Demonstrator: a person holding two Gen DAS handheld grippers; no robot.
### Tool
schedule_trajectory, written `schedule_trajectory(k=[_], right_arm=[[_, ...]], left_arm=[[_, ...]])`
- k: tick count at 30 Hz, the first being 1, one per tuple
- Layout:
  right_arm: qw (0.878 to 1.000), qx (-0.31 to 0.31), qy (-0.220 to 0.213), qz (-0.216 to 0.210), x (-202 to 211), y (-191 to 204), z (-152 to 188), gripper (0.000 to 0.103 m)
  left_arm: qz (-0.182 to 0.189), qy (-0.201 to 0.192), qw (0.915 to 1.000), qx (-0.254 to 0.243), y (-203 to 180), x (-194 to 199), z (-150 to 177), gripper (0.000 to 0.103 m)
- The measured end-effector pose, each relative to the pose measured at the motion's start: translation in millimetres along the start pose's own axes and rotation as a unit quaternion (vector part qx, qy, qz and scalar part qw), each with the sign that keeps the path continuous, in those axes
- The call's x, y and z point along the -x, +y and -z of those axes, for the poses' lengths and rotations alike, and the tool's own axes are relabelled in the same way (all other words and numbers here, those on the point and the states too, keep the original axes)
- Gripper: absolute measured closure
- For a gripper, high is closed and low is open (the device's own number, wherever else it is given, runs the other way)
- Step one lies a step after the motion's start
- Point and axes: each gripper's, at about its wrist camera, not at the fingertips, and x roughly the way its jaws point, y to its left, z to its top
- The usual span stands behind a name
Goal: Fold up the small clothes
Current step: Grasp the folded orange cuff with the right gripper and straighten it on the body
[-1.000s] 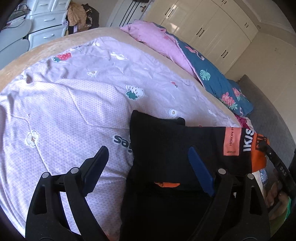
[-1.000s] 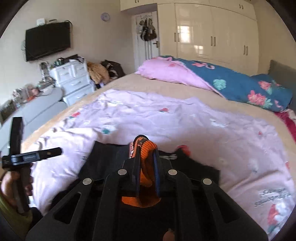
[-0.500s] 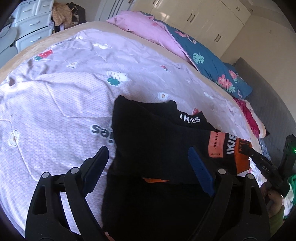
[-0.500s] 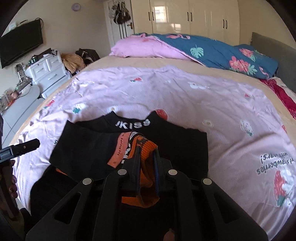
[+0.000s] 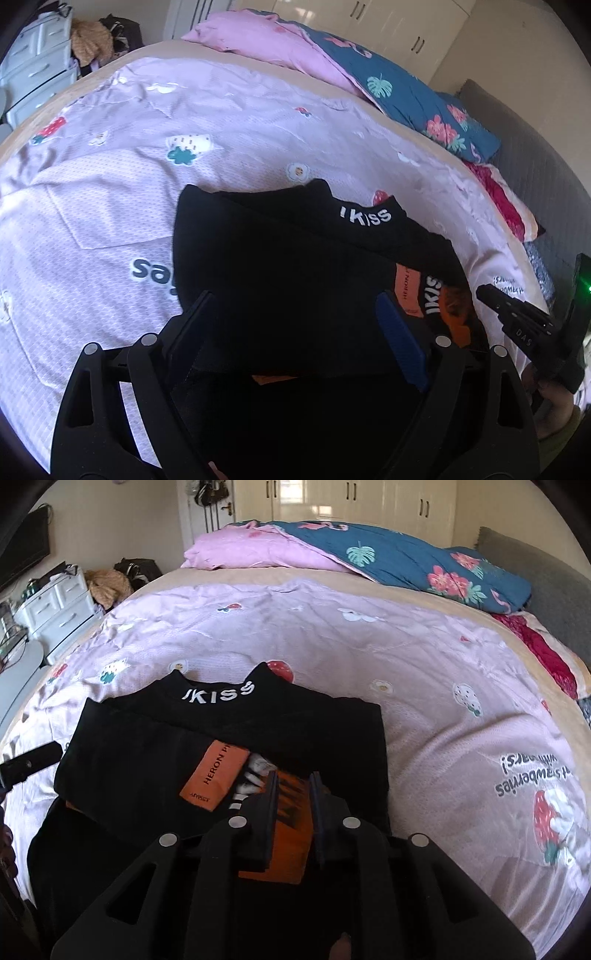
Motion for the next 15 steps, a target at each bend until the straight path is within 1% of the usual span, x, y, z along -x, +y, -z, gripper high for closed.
schedule_trajectory(k=[1,3,7,8,9,11,12,13,15], right_arm=[[1.000,-0.001,-0.001,0.003,1,-1,0,0.085],[1.000,-0.002,-0.004,-0.001,3,-1,1,0.079],[1.000,0.012,0.000,-0.022,3,9,2,0.074],[0.999,0.016,0.002,-0.033,3,14,2,0.071],[0.999,0.021,0.004,-0.042,2,18,3,0.070],[0.998,0.031,0.007,-0.056,1,28,4,0.070],[0.997,0.035,0.008,-0.064,1,33,4,0.069],[0.997,0.037,0.010,-0.069,0,36,4,0.069],[0.995,0.044,0.015,-0.084,-2,45,5,0.067]], left_arm=[[-0.001,0.002,1.0000,-0.004,-2,-2,-1,0.022],[-0.002,0.011,0.9999,-0.010,-6,-7,-1,0.022],[0.000,0.032,0.9991,-0.027,-12,-19,0,0.023],[-0.003,0.038,0.9988,-0.030,-12,-23,1,0.024],[-0.007,0.044,0.9985,-0.031,-12,-27,3,0.028],[-0.013,0.058,0.9978,-0.030,-7,-35,8,0.064],[-0.018,0.063,0.9975,-0.027,-4,-38,11,0.070],[-0.022,0.069,0.9971,-0.023,2,-43,14,0.073],[-0.015,0.076,0.9970,-0.012,11,-46,19,0.076]])
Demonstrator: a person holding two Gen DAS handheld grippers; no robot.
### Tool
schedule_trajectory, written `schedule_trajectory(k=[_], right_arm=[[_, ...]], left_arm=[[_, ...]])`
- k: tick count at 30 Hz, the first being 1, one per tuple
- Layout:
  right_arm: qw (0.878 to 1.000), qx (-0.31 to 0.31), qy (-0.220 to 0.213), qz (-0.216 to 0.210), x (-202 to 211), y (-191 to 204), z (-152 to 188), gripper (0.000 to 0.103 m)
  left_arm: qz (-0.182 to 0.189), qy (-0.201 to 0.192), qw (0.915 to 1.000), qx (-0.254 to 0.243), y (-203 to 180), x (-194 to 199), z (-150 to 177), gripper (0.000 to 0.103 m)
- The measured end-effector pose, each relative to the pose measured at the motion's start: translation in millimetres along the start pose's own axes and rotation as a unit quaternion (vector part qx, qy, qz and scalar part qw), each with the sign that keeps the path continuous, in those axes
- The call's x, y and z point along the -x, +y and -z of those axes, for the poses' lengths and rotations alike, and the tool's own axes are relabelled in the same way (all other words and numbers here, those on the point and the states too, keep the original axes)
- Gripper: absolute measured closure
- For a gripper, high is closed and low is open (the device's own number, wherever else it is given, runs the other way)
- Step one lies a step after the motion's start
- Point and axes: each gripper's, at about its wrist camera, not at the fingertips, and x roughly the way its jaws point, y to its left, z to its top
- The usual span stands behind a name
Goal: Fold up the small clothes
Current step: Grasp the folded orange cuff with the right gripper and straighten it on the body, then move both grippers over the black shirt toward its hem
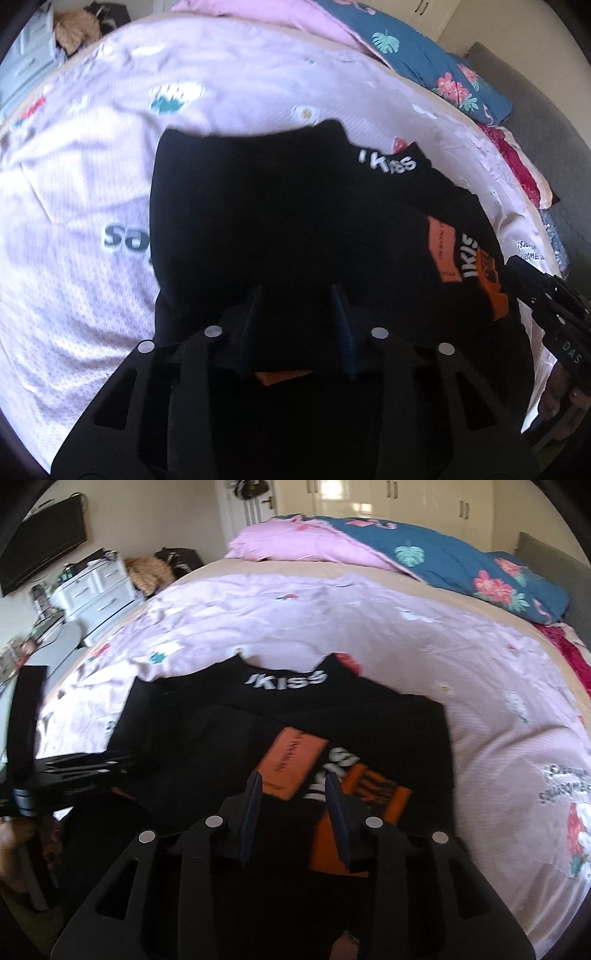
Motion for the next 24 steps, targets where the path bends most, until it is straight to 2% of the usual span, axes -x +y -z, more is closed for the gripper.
schedule_trajectory(k=[7,10,11,14,17,24], right_arm=[[0.999,0.021,0.027,-0.022,-23,21,1,0.060],[0.998,0.029,0.061,0.021,-43,15,11,0.060],[0.997,0.012,0.074,0.015,-50,6,17,0.060],[0.998,-0.006,0.064,-0.008,-50,-2,21,0.060],[0.998,-0.004,0.059,-0.008,-46,1,20,0.059],[0.999,-0.013,0.024,-0.016,-19,3,20,0.043]], left_arm=[[0.012,0.000,0.9999,0.006,9,2,3,0.077],[0.015,-0.002,0.9998,0.010,10,3,3,0.077],[0.016,-0.002,0.9998,0.010,10,3,4,0.077],[0.016,-0.005,0.9998,0.008,11,5,6,0.077],[0.016,-0.007,0.9998,0.009,12,6,7,0.077],[0.016,-0.010,0.9998,0.010,11,10,9,0.077]])
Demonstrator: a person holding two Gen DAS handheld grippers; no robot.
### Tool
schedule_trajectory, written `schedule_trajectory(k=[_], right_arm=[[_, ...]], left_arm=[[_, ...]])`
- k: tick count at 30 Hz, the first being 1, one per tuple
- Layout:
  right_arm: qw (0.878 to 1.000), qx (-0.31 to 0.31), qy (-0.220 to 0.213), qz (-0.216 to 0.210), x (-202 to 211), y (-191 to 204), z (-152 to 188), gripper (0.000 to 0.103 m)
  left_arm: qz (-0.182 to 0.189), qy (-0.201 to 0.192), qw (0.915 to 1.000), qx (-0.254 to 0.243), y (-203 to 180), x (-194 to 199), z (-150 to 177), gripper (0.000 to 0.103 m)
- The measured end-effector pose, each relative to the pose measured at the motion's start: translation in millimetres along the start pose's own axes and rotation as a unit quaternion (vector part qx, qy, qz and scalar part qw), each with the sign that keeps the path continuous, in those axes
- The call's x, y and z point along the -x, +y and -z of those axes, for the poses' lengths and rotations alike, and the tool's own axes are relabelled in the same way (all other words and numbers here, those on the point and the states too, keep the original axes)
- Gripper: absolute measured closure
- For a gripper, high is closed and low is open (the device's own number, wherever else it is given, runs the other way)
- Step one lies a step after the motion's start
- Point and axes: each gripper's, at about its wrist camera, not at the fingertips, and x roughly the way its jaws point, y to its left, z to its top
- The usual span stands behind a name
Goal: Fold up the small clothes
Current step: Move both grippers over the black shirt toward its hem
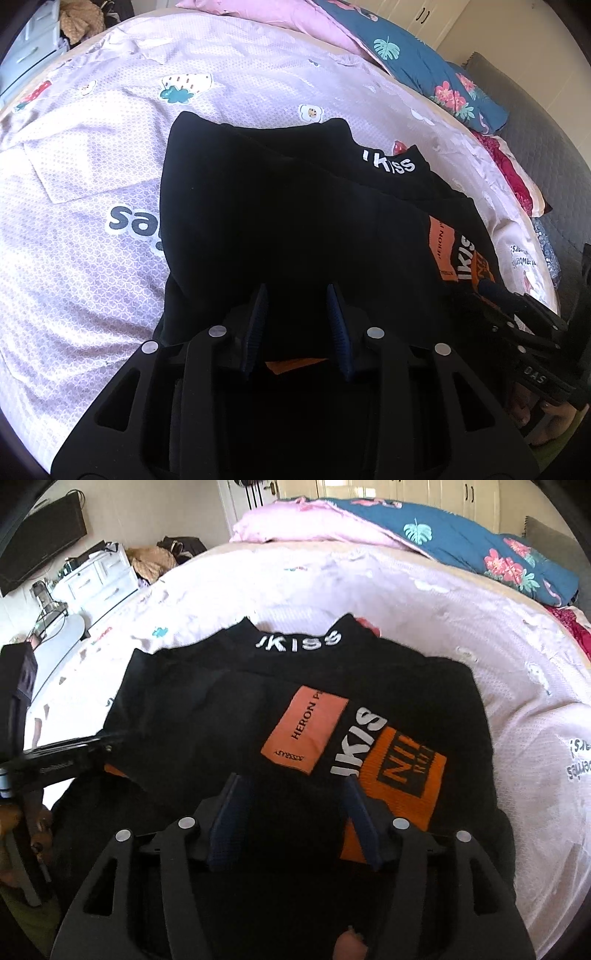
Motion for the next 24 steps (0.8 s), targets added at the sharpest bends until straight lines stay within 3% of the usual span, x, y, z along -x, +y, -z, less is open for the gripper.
schedule_trajectory(k=[4,6,9,11,15,18,24], right_arm=[[1.000,-0.006,-0.014,0.010,11,-3,0,0.022],[1.000,-0.013,-0.021,0.014,16,-5,0,0.013],[0.999,-0.016,-0.030,0.019,23,-6,-1,0.007],[0.999,-0.013,-0.034,0.026,27,-5,0,0.006],[0.998,-0.013,-0.040,0.037,33,-7,4,0.004],[0.998,-0.018,-0.045,0.037,38,-10,7,0.004],[0.997,-0.027,-0.062,0.035,54,-12,9,0.004]], left_arm=[[0.013,-0.005,0.9999,0.003,-1,7,1,0.064],[0.007,-0.010,0.9999,-0.001,-4,12,3,0.062],[0.008,-0.016,0.9998,-0.001,-6,19,3,0.049],[0.009,-0.020,0.9998,-0.002,-7,25,3,0.035],[0.006,-0.025,0.9997,-0.001,-8,32,3,0.027],[0.000,-0.028,0.9996,-0.006,-10,39,4,0.011],[-0.008,-0.042,0.9989,-0.017,-19,53,4,0.009]])
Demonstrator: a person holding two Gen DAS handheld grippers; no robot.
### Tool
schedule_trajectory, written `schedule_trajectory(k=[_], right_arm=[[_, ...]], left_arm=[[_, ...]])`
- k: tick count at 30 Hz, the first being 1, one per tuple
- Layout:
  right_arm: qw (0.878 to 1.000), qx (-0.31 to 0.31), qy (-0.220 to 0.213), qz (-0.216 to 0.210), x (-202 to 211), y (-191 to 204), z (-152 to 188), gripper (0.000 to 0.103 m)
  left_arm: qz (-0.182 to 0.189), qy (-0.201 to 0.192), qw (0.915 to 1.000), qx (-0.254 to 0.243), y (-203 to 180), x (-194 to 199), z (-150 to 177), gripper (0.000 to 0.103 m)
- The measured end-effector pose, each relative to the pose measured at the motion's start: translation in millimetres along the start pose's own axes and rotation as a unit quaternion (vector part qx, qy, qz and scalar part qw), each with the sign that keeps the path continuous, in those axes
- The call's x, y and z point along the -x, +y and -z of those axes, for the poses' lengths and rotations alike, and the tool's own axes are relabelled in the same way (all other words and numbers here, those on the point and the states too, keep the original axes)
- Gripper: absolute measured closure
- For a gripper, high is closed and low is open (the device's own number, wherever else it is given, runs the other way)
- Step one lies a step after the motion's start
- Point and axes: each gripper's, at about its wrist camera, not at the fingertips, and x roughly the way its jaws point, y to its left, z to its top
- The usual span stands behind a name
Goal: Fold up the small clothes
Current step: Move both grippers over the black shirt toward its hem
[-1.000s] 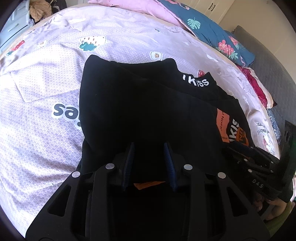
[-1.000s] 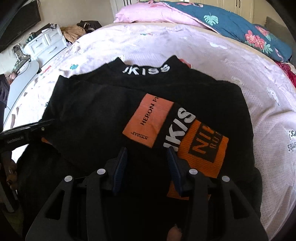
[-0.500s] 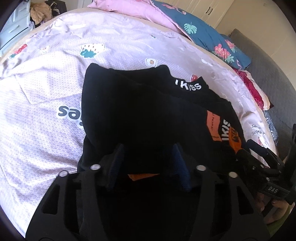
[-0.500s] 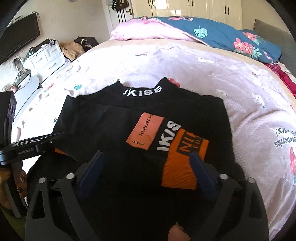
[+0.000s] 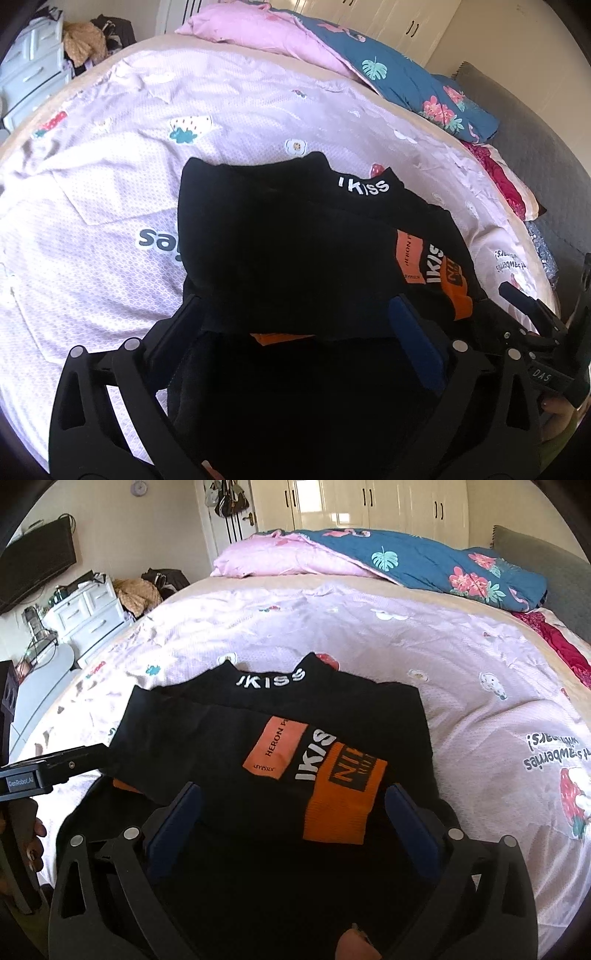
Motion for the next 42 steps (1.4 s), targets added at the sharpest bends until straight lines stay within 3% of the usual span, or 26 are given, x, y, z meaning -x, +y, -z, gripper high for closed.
schedule_trajectory(k=[23,30,42], right_arm=[[0.998,0.016,-0.054,-0.003,67,17,-2,0.004],[0.998,0.029,-0.051,0.005,78,22,5,0.004],[0.999,0.034,-0.036,0.020,88,19,28,0.004]], left_arm=[[-0.013,-0.038,0.9990,-0.022,-15,56,12,0.009],[-0.018,-0.045,0.9984,-0.029,-16,71,21,0.009],[-0.041,-0.021,0.9987,-0.022,7,75,48,0.009]])
